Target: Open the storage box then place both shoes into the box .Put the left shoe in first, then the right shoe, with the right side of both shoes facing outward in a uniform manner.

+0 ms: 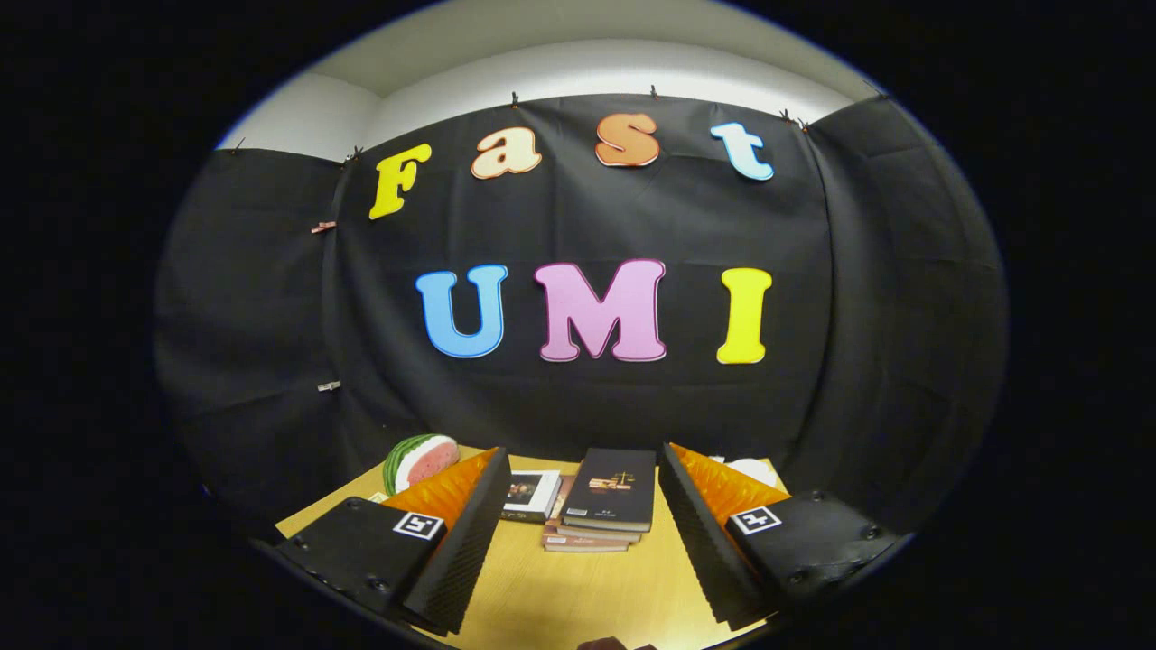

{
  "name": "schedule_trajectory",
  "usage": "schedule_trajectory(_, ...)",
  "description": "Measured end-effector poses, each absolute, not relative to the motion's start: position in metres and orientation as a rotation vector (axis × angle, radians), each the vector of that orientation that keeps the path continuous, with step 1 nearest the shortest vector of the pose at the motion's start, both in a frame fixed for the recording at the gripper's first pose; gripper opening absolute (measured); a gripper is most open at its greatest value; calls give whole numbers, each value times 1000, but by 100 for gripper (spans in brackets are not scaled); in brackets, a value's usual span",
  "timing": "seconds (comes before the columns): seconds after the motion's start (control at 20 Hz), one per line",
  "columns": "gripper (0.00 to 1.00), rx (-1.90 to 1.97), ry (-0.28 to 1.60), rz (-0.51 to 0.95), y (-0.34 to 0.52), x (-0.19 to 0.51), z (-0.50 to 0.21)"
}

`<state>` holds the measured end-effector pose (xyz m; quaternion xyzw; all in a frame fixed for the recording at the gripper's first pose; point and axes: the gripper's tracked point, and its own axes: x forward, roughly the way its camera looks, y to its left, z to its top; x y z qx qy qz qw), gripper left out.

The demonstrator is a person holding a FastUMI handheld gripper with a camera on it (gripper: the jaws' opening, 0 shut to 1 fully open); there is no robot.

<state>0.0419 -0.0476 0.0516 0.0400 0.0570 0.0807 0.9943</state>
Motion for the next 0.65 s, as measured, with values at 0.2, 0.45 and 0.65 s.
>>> schedule_trajectory(0.2, 99, 61, 8, 67, -63, 37, 76)
schedule_trajectory(0.45, 99, 73, -21, 2, -56, 19, 77)
schedule_trajectory(0.65, 98, 46, 39, -33, -40, 16, 55)
